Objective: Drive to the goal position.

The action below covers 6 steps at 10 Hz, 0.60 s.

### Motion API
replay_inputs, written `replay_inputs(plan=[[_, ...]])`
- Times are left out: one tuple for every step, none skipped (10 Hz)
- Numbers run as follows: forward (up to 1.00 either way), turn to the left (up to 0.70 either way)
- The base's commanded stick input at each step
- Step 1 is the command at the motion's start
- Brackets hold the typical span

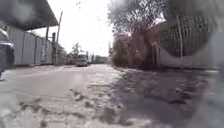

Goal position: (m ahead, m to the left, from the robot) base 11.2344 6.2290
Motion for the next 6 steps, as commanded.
replay_inputs(plan=[[1.00, -0.02], [1.00, -0.02], [1.00, 0.03], [1.00, 0.18], [1.00, 0.36], [1.00, 0.37]])
